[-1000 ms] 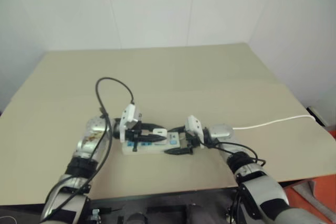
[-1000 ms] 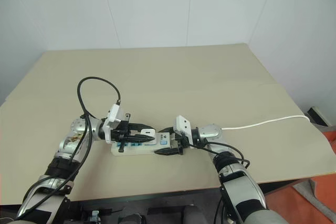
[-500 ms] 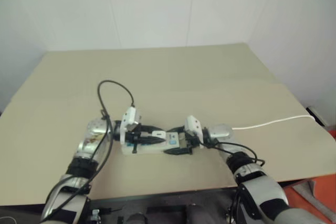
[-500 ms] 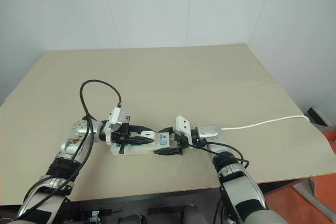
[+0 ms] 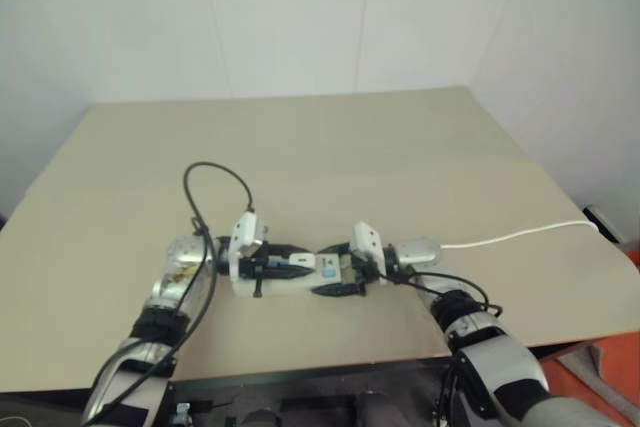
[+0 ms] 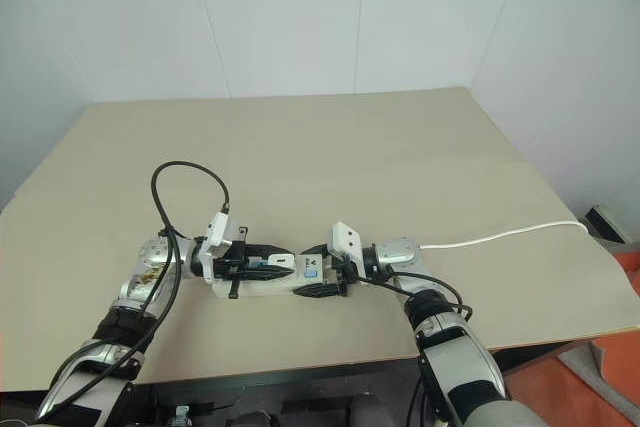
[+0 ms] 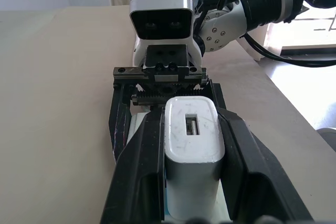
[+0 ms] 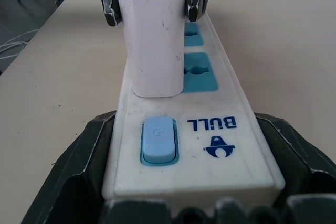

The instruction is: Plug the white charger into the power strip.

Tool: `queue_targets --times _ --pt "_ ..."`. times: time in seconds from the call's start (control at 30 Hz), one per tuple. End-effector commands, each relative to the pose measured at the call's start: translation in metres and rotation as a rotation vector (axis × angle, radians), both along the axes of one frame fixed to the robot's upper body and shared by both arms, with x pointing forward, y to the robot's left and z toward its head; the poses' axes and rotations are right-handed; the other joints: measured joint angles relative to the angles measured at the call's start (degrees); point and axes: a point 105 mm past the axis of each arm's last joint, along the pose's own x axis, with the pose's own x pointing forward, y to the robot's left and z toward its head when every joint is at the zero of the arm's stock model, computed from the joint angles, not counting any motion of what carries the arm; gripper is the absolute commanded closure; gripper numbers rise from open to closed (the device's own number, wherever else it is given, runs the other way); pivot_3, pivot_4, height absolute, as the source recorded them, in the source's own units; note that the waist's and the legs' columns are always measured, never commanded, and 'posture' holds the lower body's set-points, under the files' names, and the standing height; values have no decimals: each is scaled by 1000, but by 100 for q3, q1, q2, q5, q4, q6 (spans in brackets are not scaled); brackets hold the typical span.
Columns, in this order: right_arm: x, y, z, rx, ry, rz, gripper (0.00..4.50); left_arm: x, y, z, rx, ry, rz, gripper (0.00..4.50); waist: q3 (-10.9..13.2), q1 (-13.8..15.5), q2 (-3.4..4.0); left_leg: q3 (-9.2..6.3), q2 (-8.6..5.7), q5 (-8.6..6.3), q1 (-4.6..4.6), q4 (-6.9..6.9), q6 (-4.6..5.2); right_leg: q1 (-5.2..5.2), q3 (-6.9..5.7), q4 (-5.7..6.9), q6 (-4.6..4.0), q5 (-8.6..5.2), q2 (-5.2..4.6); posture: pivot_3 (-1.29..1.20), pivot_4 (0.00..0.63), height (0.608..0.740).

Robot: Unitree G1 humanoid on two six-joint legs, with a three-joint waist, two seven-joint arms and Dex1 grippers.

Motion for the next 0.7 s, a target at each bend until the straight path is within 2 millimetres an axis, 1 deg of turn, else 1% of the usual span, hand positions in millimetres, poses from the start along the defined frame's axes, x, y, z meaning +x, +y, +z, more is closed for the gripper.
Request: queue_targets --times 0.03,0.07,0.17,0.37,0.4,0.53,0.63,0.7 --pt "-1 6 9 29 -21 26 1085 4 10 -24 92 137 88 3124 -1 7 1 0 0 0 0 0 0 0 0 0 0 0 0 0 150 740" --pt "-1 6 9 29 -21 27 1085 4 9 -20 92 138 75 2745 -1 4 2 0 0 0 0 0 0 1 0 1 0 0 0 0 150 740" --pt "-1 7 9 31 -21 30 1085 5 6 -1 58 124 45 1921 -1 -8 3 0 0 0 -5 -1 0 -5 1 1 1 0 1 0 150 740" --pt "-2 7 8 33 -16 33 1085 9 -1 55 -70 28 22 139 3 -4 1 0 1 -1 -12 -7 0 -10 1 -7 -2 1 0 0 150 740" --pt "-2 7 8 33 -15 33 1085 8 0 64 -82 7 19 5 3 -4 1 0 1 -1 -13 -7 0 -10 0 -6 -1 1 0 0 150 740" --pt "-2 7 8 35 -13 31 1085 5 6 100 -133 -22 15 5 3 -20 1 0 2 -3 -9 -13 -4 -10 2 -10 0 0 2 0 150 740" --pt "-2 7 8 33 -2 33 1085 5 14 117 -144 -77 44 5 3 -17 2 0 3 -3 -8 -20 -4 -10 2 -14 1 -1 2 0 150 740" --pt "-2 6 7 27 3 30 360 5 22 123 -149 -91 67 0 4 -15 2 0 2 -3 -8 -20 -4 -10 1 -16 1 -1 1 0 150 740"
